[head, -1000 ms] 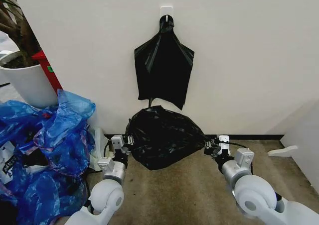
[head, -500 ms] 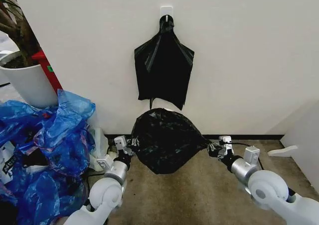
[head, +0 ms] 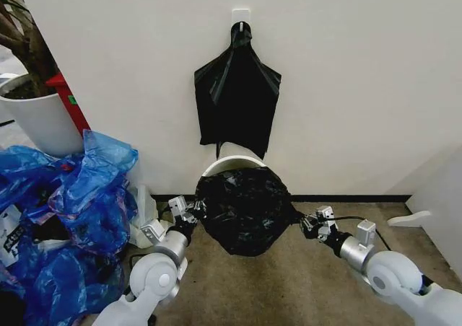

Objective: Place the garbage bag over the trash bin.

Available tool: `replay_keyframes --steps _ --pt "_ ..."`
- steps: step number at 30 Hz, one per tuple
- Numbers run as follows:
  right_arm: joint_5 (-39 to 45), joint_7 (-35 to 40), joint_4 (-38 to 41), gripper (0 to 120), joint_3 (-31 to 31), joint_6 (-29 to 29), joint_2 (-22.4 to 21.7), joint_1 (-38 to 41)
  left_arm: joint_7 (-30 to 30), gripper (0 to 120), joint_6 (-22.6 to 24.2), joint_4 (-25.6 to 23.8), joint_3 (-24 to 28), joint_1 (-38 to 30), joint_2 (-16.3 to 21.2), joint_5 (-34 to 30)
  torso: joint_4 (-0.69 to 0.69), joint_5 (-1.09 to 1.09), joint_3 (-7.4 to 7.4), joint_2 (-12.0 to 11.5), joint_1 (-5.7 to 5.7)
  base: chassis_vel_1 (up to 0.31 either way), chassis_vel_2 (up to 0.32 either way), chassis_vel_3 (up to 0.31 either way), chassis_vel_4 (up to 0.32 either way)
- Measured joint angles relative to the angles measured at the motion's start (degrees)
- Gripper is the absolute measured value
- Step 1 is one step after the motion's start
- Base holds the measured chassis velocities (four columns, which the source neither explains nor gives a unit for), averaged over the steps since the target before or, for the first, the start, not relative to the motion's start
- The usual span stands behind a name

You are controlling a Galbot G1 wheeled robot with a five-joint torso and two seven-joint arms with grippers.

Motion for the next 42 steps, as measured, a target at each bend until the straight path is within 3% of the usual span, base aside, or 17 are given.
replay_keyframes --steps 5,9,15,21,23,24,27,36,42 --pt "-3.16 0.69 -2.0 0 -1.28 4.16 0.71 1.78 0.19 2 0.09 -0.23 0.31 0.3 -0.2 0.54 0.0 0.0 0.0 0.0 0.0 0.0 0.0 0.0 0.0" --pt "-7.09 -3.13 -5.84 0 -1.33 7.86 0.85 2.79 0.31 2 0.77 -0.99 0.25 0.93 -0.18 -0.16 0.0 0.01 0.0 0.0 0.0 0.0 0.0 0.0 0.0" --pt "-8.96 -4.08 -6.63 0 -0.21 9.17 0.7 1.99 0.45 2 1.22 -1.49 0.29 1.45 -0.16 -0.29 0.0 0.02 0.0 0.0 0.0 0.0 0.0 0.0 0.0" --pt "-8.99 -4.94 -2.65 21 1.76 9.42 -0.63 -0.44 -2.08 2 1.33 -0.58 0.59 0.37 -0.48 0.77 -0.01 0.0 0.0 0.0 0.0 0.0 0.0 0.0 0.0" --pt "-9.0 -4.97 -2.56 22 1.8 9.44 -0.66 -0.5 -2.17 2 1.32 -0.52 0.59 0.33 -0.49 0.8 -0.01 0.0 0.0 0.0 0.0 0.0 0.0 0.0 0.0" --pt "-9.55 -5.29 -0.99 32 2.45 9.59 -1.11 -1.63 -3.57 2 1.1 0.37 0.64 -0.39 -0.66 1.77 0.0 0.0 0.0 0.0 0.0 0.0 0.0 0.0 0.0" --pt "-10.7 -6.07 1.43 44 4.52 9.66 -1.87 -4.31 -4.92 2 0.18 1.94 0.66 -1.63 -0.83 4.67 -0.02 0.01 0.0 0.0 0.0 0.0 0.0 0.0 0.0" --pt "-6.54 -9.3 9.2 77 15.41 8.42 -5.8 -10.71 -5.13 2 0.99 2.56 0.57 -1.64 -0.13 8.91 -0.02 0.0 0.0 0.0 0.0 0.0 0.0 0.0 0.0" --pt "-9.09 -10.02 14.24 97 13.27 5.36 -6.56 -7.65 -2.64 2 2.1 0.98 1.78 0.24 0.97 13.66 0.0 -0.02 0.0 0.0 0.0 0.0 0.0 0.0 0.0"
